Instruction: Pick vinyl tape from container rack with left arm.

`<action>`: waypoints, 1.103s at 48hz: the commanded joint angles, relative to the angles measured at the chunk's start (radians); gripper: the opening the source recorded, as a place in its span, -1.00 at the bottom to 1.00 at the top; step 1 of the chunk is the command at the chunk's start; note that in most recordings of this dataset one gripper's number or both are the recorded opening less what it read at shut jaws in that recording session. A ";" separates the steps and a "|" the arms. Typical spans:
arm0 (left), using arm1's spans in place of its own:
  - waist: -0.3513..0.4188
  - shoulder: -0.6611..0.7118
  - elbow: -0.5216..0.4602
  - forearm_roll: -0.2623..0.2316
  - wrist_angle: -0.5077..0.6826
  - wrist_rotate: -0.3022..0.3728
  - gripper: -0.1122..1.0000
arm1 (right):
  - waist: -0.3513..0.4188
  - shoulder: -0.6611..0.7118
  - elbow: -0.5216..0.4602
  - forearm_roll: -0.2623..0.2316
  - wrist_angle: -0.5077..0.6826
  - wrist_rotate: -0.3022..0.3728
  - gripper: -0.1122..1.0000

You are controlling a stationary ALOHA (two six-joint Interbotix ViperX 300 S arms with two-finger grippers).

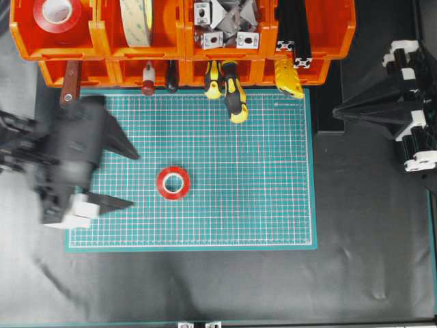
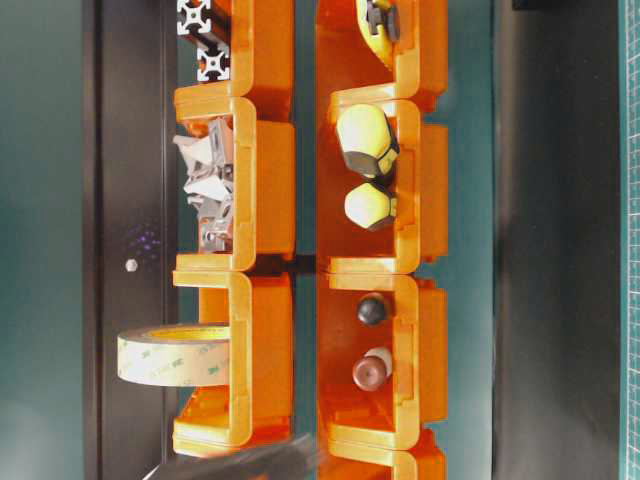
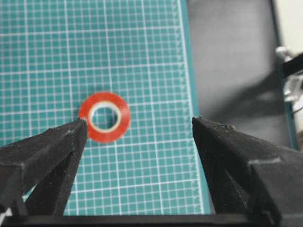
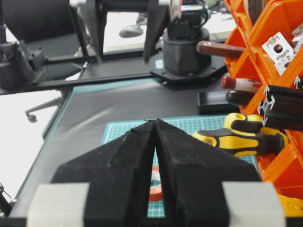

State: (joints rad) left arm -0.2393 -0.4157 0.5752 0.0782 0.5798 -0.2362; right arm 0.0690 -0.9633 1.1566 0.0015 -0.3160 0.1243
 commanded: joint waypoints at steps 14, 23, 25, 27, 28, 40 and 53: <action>-0.008 -0.319 0.146 0.002 -0.146 0.014 0.71 | 0.000 0.003 -0.012 0.002 -0.005 0.000 -0.80; -0.008 -0.482 0.207 0.003 -0.164 0.018 0.70 | 0.000 0.003 -0.012 0.002 -0.005 0.002 -0.80; -0.008 -0.520 0.222 0.002 -0.173 0.020 0.70 | 0.002 0.002 -0.009 0.002 -0.005 0.002 -0.80; -0.006 -0.563 0.244 0.002 -0.184 0.020 0.70 | 0.002 0.002 -0.008 0.002 -0.005 0.002 -0.80; -0.006 -0.578 0.250 0.002 -0.189 0.021 0.70 | 0.002 0.002 -0.006 0.002 -0.005 0.002 -0.80; 0.002 -0.718 0.322 0.002 -0.193 0.023 0.70 | 0.000 0.002 0.005 0.002 0.008 0.002 -0.80; 0.012 -0.761 0.379 0.003 -0.279 0.043 0.70 | 0.000 0.000 0.005 0.002 0.008 0.002 -0.80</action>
State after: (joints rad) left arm -0.2316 -1.1827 0.9526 0.0798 0.3467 -0.1979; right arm 0.0690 -0.9664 1.1750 0.0015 -0.3083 0.1243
